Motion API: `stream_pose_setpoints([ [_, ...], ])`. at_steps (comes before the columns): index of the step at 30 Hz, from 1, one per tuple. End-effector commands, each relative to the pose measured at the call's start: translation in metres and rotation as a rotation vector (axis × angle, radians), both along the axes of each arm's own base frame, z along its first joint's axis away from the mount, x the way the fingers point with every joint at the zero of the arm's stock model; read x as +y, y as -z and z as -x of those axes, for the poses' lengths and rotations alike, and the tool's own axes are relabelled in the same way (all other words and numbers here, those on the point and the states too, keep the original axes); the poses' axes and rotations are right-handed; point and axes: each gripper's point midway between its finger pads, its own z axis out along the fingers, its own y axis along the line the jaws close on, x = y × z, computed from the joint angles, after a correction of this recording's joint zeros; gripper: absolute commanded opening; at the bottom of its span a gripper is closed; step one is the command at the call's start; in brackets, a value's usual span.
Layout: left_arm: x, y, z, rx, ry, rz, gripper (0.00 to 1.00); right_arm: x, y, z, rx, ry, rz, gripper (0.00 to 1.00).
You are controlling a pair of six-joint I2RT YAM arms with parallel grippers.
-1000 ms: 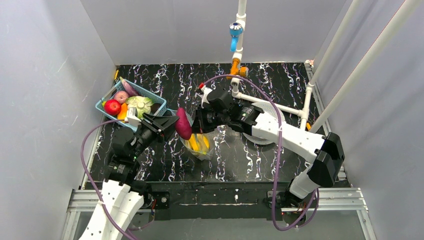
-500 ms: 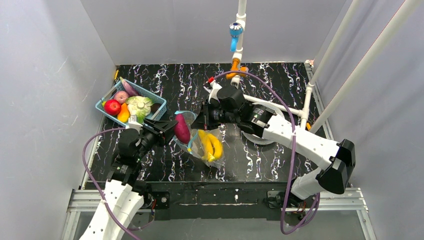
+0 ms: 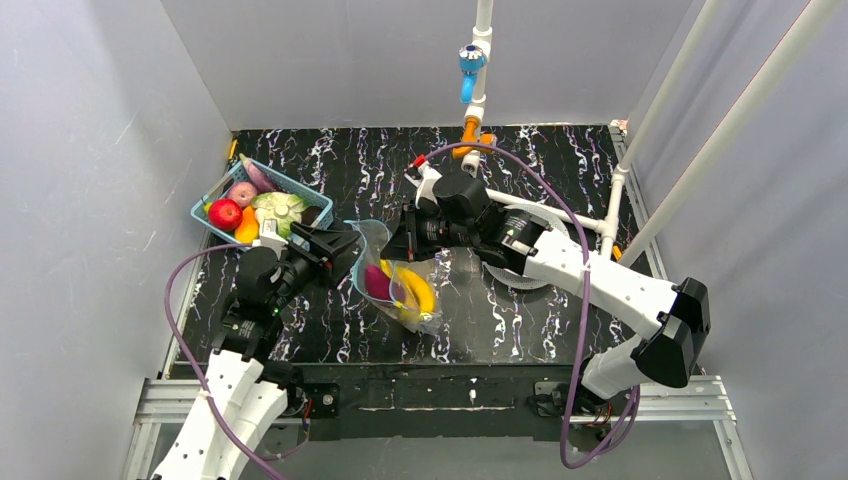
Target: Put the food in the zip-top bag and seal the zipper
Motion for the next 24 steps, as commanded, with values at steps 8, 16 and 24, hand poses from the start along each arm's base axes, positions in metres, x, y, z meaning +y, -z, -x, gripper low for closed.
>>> stream_pose_setpoints([
  [8, 0.006, -0.018, 0.017, -0.079, 0.045, -0.159, 0.72, -0.007, -0.005, -0.009, -0.072, 0.001, -0.033, 0.01],
  [16, 0.022, -0.03, 0.035, -0.133, 0.06, -0.353, 0.72, -0.01, 0.008, -0.012, -0.09, -0.013, 0.005, 0.01],
  [24, -0.004, -0.033, 0.033, -0.164, 0.222, -0.323, 0.64, -0.002, 0.002, -0.005, -0.086, -0.082, -0.014, 0.01],
])
